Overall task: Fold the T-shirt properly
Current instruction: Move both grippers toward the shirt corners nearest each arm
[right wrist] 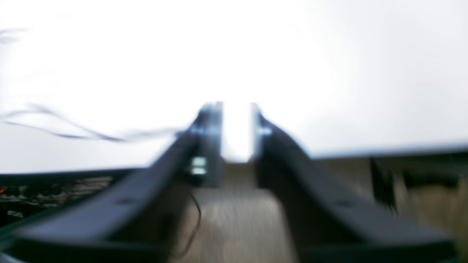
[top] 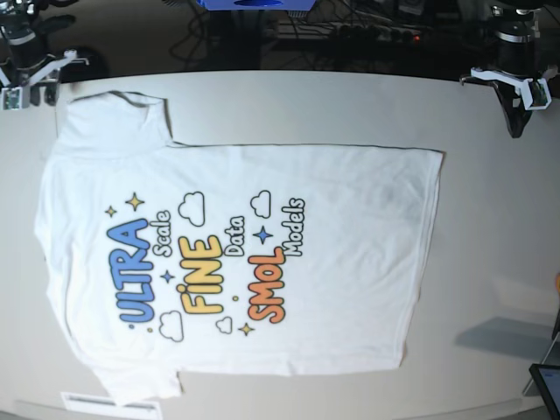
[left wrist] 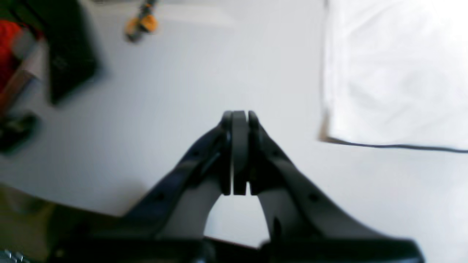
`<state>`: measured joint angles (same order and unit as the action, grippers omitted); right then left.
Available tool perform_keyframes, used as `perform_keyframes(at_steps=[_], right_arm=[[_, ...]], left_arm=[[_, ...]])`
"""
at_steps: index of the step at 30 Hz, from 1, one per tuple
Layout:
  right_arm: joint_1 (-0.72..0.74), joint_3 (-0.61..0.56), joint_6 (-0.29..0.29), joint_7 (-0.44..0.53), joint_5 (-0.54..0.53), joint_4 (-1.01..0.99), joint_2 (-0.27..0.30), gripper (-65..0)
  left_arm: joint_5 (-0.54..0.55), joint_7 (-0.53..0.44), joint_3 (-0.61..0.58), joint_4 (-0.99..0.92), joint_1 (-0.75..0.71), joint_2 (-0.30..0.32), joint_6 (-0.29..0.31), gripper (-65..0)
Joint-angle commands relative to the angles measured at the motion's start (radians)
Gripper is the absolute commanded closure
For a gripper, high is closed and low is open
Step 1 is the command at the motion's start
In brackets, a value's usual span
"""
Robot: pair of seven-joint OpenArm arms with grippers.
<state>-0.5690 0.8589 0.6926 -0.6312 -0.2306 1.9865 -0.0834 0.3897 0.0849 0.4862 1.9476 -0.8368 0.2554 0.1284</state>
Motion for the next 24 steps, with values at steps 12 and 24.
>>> perform_keyframes(at_steps=[12,24], right_arm=[[0.057,0.078,0.006,-0.217,-0.229,0.009,0.057,-47.4],[0.142,0.078,0.006,-0.419,-0.395,-0.022,0.057,-47.9]], left_arm=[[-0.018,-0.026,0.009,0.009,0.006,-0.015,-0.005,0.0],[-0.021,-0.027,0.01,-0.029,0.006,-0.015,-0.005,0.0]])
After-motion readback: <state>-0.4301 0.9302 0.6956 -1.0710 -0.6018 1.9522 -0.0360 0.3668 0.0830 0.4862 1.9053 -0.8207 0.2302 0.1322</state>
